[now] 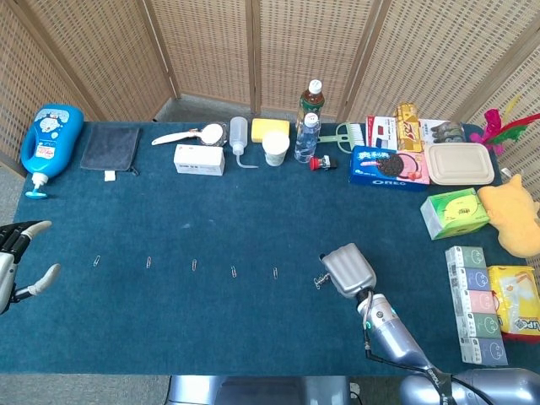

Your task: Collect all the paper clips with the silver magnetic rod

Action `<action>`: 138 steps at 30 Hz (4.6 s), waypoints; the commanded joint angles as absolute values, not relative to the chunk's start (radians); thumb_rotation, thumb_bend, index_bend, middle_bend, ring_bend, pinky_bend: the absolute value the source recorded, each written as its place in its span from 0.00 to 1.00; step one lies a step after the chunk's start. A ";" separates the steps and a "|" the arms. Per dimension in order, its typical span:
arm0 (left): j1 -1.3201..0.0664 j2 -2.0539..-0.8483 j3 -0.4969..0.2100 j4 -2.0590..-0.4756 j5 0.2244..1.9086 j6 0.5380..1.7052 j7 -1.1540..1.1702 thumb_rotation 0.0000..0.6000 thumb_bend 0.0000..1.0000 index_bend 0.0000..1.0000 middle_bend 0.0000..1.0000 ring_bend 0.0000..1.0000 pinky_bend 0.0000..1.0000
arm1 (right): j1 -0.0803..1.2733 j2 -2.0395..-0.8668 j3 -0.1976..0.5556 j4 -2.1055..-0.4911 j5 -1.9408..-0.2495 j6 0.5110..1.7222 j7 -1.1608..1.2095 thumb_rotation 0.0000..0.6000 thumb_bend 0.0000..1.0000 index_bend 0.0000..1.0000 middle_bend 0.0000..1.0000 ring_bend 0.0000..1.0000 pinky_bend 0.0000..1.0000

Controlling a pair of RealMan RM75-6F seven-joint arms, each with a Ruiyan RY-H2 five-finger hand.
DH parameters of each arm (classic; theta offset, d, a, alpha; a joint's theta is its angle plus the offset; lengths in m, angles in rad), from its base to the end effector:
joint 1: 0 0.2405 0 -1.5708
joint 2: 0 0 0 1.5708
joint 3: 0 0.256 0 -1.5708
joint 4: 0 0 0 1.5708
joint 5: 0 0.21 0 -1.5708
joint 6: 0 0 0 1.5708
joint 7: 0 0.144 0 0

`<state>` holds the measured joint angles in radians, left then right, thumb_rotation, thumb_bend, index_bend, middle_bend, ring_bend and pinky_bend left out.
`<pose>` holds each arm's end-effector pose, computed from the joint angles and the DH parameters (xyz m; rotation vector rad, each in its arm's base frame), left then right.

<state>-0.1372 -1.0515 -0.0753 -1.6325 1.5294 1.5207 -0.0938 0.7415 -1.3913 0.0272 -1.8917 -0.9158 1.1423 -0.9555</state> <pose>-0.2931 0.2016 0.1852 -1.3907 -0.8475 -1.0414 -0.1403 -0.2797 0.0107 2.0137 -0.6262 0.5614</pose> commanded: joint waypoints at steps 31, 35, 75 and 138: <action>-0.138 -1.044 -0.076 -1.644 1.537 1.521 -0.083 0.10 0.36 0.18 0.21 0.17 0.15 | 0.824 -1.414 0.122 -1.934 -0.885 1.119 -0.904 1.00 0.51 0.64 0.82 0.83 0.63; -0.135 -1.043 -0.074 -1.643 1.537 1.523 -0.084 0.10 0.36 0.18 0.21 0.17 0.15 | 0.845 -1.436 0.137 -1.926 -0.867 1.116 -0.906 1.00 0.51 0.64 0.82 0.83 0.63; -0.125 -1.046 -0.071 -1.619 1.523 1.516 -0.096 0.10 0.36 0.18 0.21 0.16 0.15 | 0.961 -1.587 0.126 -1.744 -0.751 1.087 -0.905 1.00 0.51 0.65 0.82 0.83 0.64; -0.127 -1.042 -0.072 -1.596 1.521 1.510 -0.117 0.09 0.36 0.17 0.21 0.16 0.15 | 1.169 -1.814 0.267 -1.487 -0.548 0.962 -0.764 1.00 0.51 0.65 0.82 0.83 0.64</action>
<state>-0.1272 -1.0417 -0.0722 -1.5957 1.5209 1.5095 -0.1172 1.1683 -1.8139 0.2680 -1.4876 -0.5484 0.9622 -0.7637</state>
